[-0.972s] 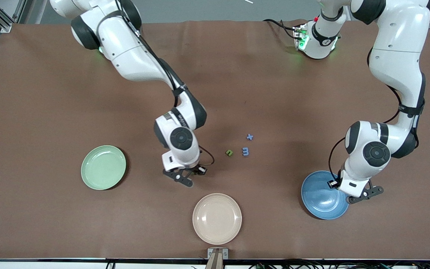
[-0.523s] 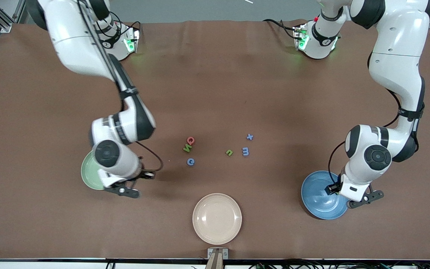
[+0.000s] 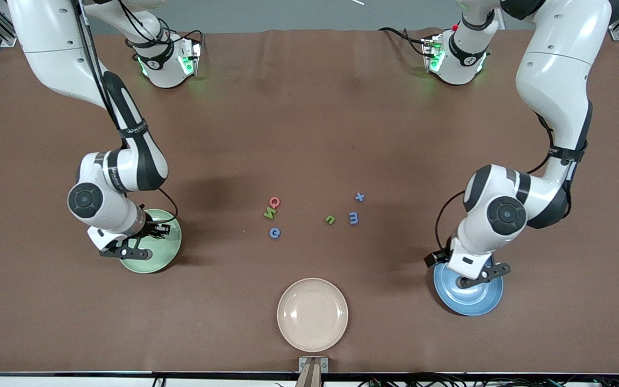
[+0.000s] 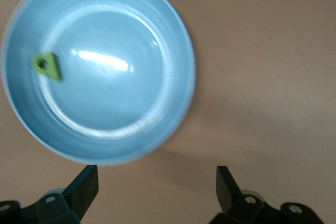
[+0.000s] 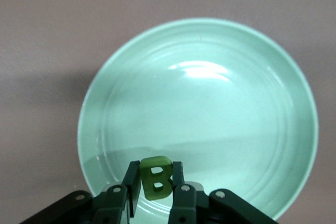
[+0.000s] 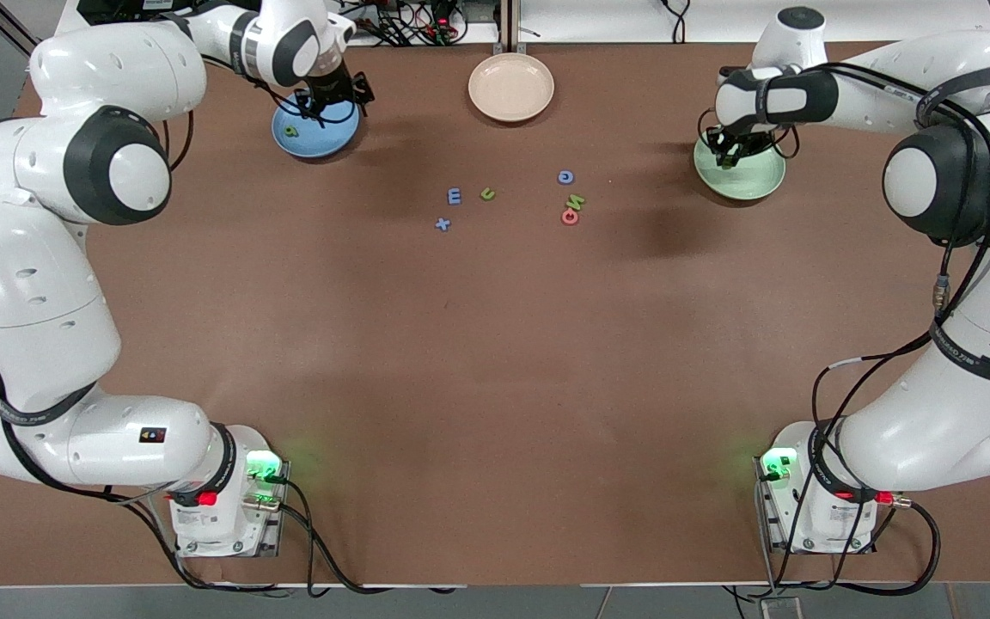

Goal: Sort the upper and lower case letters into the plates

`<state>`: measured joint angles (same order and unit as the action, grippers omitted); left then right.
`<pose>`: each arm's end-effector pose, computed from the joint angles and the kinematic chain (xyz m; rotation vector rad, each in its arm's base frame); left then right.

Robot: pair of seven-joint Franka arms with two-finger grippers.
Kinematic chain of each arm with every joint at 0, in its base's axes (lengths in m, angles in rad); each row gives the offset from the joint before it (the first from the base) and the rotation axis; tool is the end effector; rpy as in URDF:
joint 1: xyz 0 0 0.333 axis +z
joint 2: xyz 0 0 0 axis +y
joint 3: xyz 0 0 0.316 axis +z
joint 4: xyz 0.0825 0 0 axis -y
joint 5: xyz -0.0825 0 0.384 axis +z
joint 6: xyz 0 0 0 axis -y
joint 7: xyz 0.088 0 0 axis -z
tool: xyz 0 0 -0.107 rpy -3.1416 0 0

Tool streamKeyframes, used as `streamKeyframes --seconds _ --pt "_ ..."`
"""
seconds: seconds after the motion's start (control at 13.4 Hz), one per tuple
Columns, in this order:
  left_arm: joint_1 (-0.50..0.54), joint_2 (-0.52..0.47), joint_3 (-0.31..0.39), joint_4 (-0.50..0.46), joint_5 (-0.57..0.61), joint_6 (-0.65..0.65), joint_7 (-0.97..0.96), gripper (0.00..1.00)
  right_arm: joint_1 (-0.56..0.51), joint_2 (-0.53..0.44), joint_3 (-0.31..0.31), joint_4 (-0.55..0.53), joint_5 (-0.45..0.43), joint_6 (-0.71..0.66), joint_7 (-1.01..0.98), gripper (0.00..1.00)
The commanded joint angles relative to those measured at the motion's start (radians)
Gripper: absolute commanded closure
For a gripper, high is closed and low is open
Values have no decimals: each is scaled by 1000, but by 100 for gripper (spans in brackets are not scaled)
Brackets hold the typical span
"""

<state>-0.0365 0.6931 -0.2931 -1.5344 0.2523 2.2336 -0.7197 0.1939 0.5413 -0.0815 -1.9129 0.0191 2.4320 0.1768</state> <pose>0.6846 -0.1911 0.2635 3.0986 0.4778 0.0685 0.6226 0.0724 0.2090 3.1073 -0.1054 -0.0245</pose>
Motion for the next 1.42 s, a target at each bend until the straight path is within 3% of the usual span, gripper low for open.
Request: streamKeyframes --seconds 0.0,0.07,0.3,0.52,0.82,1.05,1.35 --pt "-34 -6 -55 -33 -4 -19 -82 2 -16 -38 17 -71 1 39 -14 20" --pt "-75 -3 -55 -35 -4 -17 -111 3 -18 -41 17 -68 1 30 -13 0" --pt "-166 26 -55 -33 5 6 -168 10 1 -43 23 10 2 -26 27 0" --pt "-224 66 -54 -35 4 72 -172 25 117 -18 25 127 2 -90 246 0" --pt "-244 108 -54 -35 8 93 -176 35 261 133 25 319 2 -90 573 0" --pt "-253 120 -54 -36 7 116 -176 36 349 258 25 458 -2 -91 756 1" --pt "-270 121 -54 -50 7 118 -176 40 412 344 25 521 -8 -79 841 15"
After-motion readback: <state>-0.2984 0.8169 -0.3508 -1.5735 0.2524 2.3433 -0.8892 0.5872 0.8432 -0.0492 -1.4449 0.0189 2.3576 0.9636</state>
